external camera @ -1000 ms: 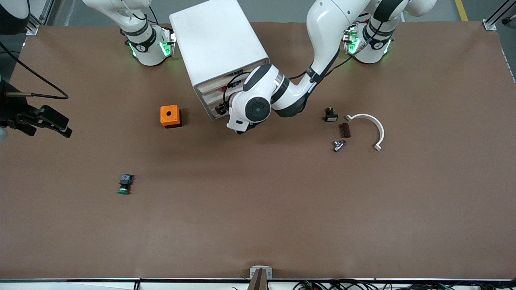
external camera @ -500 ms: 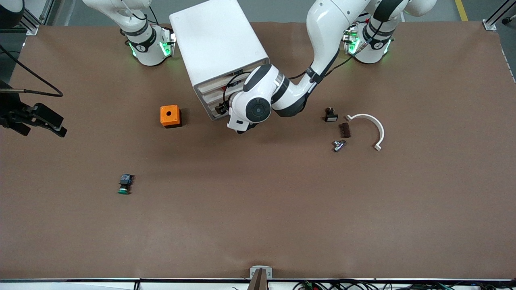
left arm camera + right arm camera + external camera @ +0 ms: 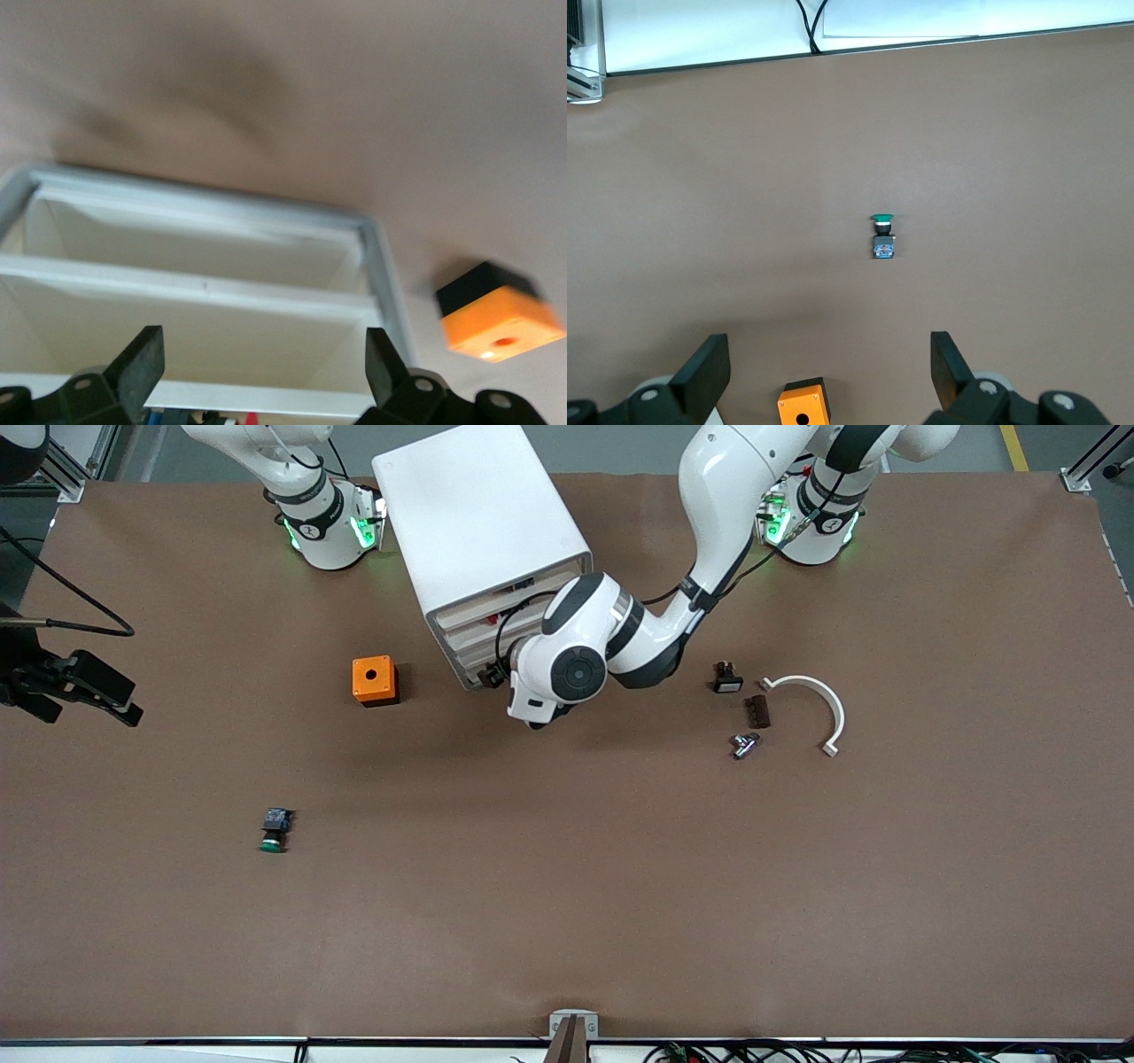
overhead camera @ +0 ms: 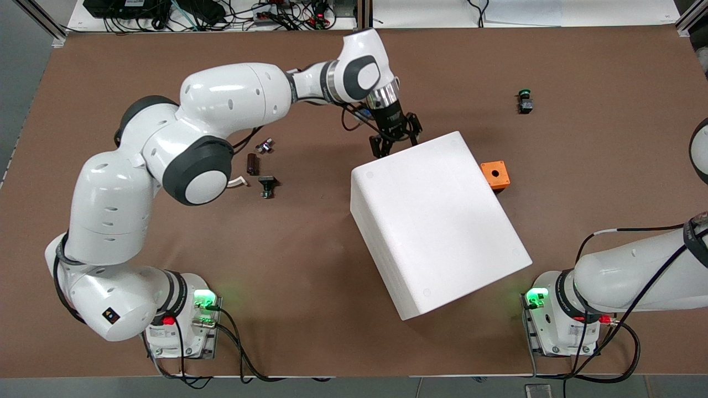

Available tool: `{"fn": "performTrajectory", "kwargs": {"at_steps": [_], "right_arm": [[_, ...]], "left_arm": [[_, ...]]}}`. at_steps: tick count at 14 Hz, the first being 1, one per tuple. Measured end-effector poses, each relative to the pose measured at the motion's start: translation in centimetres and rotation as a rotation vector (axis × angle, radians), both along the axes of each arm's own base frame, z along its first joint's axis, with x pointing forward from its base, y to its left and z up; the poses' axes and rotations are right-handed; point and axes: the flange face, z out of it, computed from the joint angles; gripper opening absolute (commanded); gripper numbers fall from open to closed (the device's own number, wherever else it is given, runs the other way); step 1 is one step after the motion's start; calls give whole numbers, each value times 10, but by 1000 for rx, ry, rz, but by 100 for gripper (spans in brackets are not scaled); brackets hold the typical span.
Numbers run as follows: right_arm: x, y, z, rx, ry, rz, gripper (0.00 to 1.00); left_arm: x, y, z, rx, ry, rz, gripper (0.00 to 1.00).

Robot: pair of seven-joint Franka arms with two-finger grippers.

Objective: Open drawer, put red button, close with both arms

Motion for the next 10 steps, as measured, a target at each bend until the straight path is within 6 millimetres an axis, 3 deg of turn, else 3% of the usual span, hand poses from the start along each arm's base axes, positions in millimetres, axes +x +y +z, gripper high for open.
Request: {"fn": "performTrajectory", "kwargs": {"at_steps": [4,7,10], "right_arm": [[-1,-1,-1,-1,13,-2,100],[-3,-2,-3,-2,36,-3,100],[-6,-3,-5,-3,65,-4,100]], "left_arm": [[83,77,65,32,-174,93,100],[139,152,126,26,-301,164,100],[161,221,190,118,-450,125,100]]}}
